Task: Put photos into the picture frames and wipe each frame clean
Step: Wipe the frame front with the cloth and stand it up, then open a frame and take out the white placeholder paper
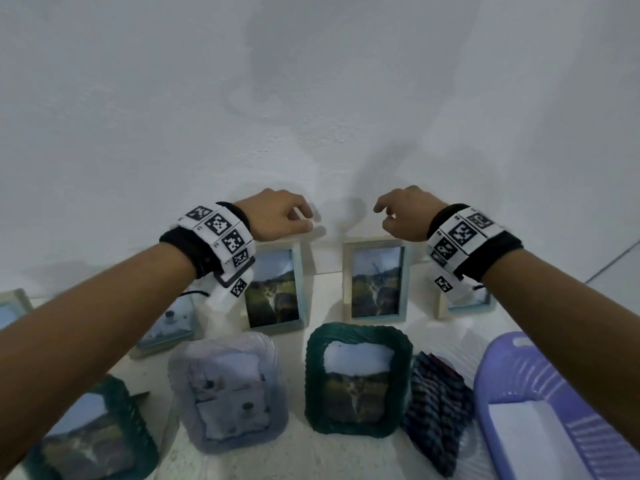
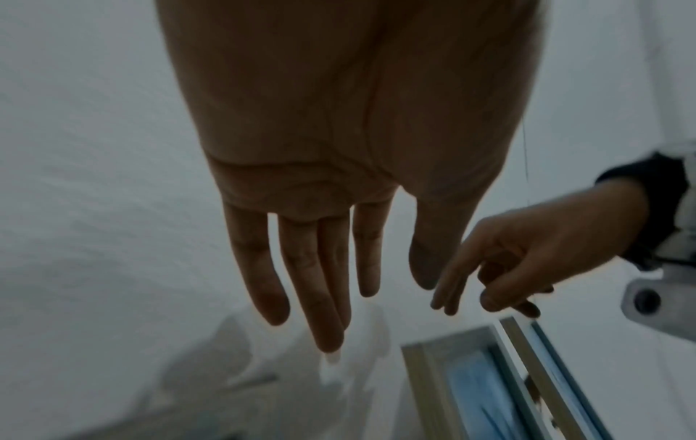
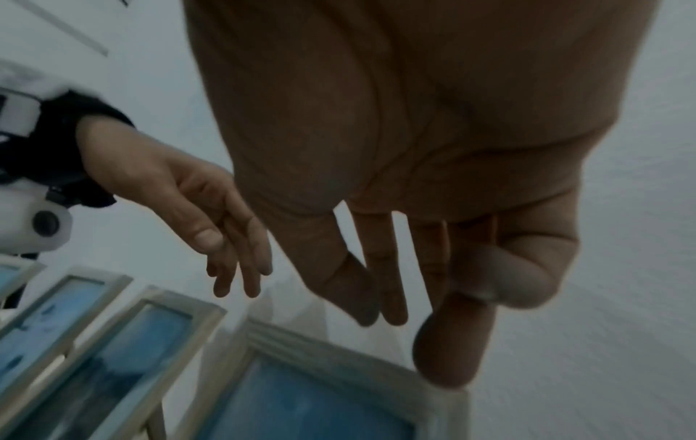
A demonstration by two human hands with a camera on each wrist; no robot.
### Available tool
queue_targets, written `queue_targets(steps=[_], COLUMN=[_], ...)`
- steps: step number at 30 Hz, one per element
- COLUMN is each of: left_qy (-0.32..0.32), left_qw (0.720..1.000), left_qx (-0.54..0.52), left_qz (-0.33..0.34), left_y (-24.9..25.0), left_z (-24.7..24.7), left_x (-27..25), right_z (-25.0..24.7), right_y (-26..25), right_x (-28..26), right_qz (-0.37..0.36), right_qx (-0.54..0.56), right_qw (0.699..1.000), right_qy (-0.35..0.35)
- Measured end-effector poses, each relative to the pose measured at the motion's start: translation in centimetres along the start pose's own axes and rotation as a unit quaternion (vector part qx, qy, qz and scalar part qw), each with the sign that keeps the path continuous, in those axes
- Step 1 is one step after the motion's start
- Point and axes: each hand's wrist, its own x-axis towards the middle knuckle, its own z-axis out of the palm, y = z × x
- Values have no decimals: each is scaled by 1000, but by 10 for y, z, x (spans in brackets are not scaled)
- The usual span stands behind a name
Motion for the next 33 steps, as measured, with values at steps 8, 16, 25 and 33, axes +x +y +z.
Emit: queue_targets(steps=[8, 16, 25, 33], left_qy=[-76, -4, 115, 104], left_qw=[993, 997, 930, 852], left_qx=[88, -68, -306, -494], left_qz=[14, 42, 170, 140], left_y=[63, 55, 67, 61], left_z=[57, 20, -45, 10], left_x=[59, 36, -66, -158], right_z=[32, -1, -45, 49], right_y=[15, 22, -8, -86], right_x=[0, -26, -124, -221], right_qz=[7, -22, -76, -81], right_qx=[-60, 32, 446, 751], right_qw=[996, 998, 854, 646], right_qy=[-63, 40, 256, 110])
